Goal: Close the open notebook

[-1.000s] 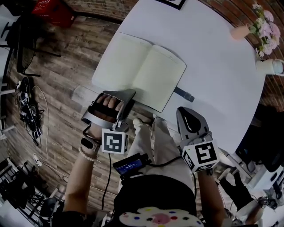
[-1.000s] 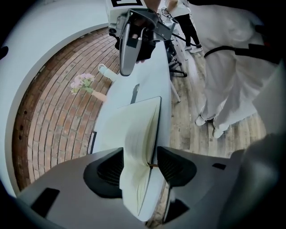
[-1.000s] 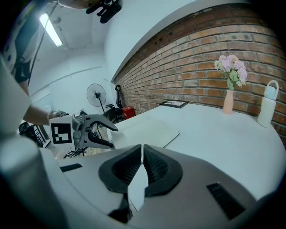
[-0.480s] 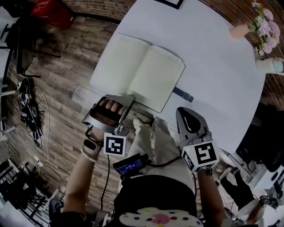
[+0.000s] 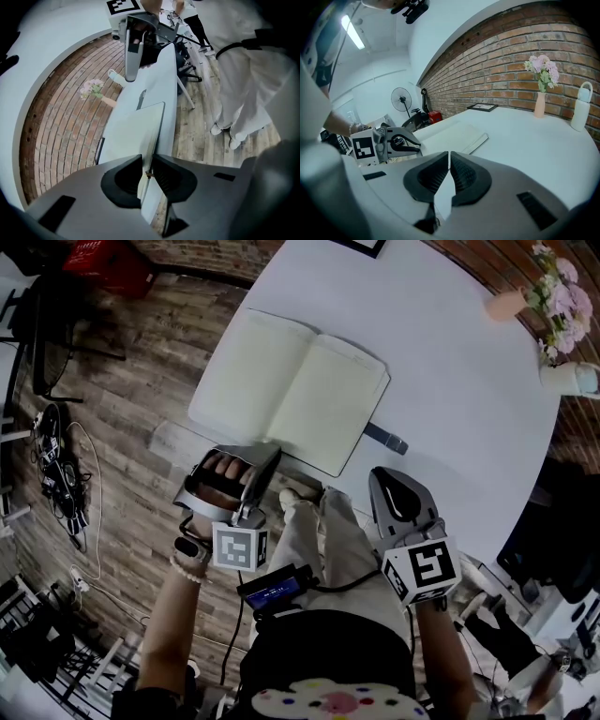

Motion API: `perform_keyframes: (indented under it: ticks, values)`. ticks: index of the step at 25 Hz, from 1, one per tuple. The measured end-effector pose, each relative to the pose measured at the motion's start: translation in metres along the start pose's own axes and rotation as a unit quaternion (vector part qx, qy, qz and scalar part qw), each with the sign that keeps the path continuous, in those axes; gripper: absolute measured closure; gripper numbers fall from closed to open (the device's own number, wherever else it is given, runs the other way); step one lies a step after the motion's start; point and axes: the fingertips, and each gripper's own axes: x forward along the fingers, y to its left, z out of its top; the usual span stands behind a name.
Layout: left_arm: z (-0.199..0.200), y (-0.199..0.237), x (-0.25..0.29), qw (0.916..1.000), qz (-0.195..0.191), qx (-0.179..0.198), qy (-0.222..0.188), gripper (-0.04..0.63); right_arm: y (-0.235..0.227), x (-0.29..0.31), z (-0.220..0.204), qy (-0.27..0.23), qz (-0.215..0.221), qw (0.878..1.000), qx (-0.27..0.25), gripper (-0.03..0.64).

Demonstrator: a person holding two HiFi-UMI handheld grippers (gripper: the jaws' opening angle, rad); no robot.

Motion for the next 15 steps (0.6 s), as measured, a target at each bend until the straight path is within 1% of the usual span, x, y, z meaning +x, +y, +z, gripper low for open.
perform_keyframes:
  ticks: [2,6,8,12,15]
  values:
    - [0.001,0.003,-0.002,1.0000,0.000,-0.002,-0.002,0.524,0.002,0.000,0.001,0.000,0.002,1.000,-0.002,0.580]
    - [0.002,0.002,0.000,1.0000,-0.006,0.002,-0.003,0.474,0.003,0.001,0.001,-0.002,0.006,1.000,-0.009,0.580]
    - [0.004,0.004,0.001,1.0000,-0.004,0.002,-0.005,0.469,0.003,0.001,0.001,-0.003,0.008,1.000,-0.012,0.580]
    - [0.008,0.011,0.001,0.9999,0.004,-0.010,-0.009,0.455,0.003,-0.001,0.000,-0.003,0.004,1.000,-0.008,0.580]
    - [0.012,0.015,-0.001,0.9997,0.009,-0.011,-0.020,0.454,0.002,-0.002,-0.002,-0.002,0.003,1.000,-0.007,0.580]
